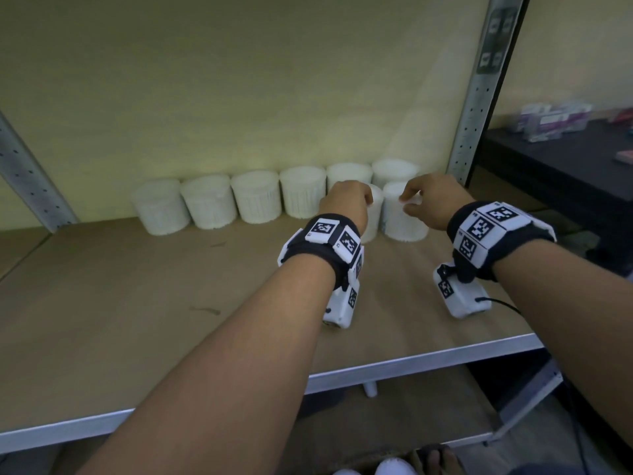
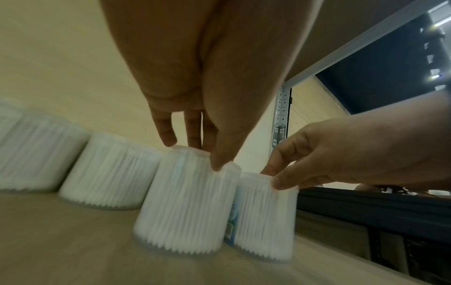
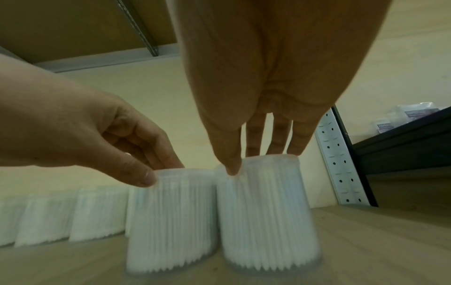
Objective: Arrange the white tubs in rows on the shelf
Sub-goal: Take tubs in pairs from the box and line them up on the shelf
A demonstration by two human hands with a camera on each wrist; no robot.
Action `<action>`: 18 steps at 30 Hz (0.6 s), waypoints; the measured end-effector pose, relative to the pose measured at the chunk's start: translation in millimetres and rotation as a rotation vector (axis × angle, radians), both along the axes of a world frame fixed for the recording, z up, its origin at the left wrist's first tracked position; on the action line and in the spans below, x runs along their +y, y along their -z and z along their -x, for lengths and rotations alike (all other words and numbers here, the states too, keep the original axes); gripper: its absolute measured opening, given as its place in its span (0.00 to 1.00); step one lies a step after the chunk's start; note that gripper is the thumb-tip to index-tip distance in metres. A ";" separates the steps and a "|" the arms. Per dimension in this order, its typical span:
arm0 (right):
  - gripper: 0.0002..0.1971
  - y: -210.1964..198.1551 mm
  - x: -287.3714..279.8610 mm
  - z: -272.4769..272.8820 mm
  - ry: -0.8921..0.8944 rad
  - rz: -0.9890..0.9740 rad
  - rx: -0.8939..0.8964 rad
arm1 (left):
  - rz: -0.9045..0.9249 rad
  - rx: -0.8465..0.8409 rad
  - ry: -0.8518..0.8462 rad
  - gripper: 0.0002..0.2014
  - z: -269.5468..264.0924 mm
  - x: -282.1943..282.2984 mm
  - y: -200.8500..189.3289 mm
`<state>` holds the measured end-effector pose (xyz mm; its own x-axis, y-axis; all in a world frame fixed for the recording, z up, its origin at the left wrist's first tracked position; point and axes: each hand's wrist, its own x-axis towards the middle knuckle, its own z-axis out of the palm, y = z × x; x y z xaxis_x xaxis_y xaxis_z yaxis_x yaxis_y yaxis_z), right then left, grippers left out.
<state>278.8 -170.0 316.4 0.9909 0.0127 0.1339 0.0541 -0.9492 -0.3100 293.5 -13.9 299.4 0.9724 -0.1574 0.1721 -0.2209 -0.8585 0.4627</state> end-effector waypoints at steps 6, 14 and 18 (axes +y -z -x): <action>0.13 4.3 1.7 -7.2 0.021 -0.008 -0.032 | 0.016 -0.034 0.004 0.18 -0.7 -3.7 2.1; 0.21 3.5 5.2 -2.3 0.016 0.056 0.021 | -0.072 0.030 0.074 0.23 11.1 4.6 -7.7; 0.27 4.7 8.7 19.2 -0.014 0.083 -0.017 | -0.043 0.021 0.099 0.28 37.2 20.2 -15.1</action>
<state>259.6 -161.3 311.6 0.9882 0.0382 0.1483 0.0719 -0.9707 -0.2291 256.3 6.4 314.5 0.9551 -0.2593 0.1434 -0.2961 -0.8521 0.4316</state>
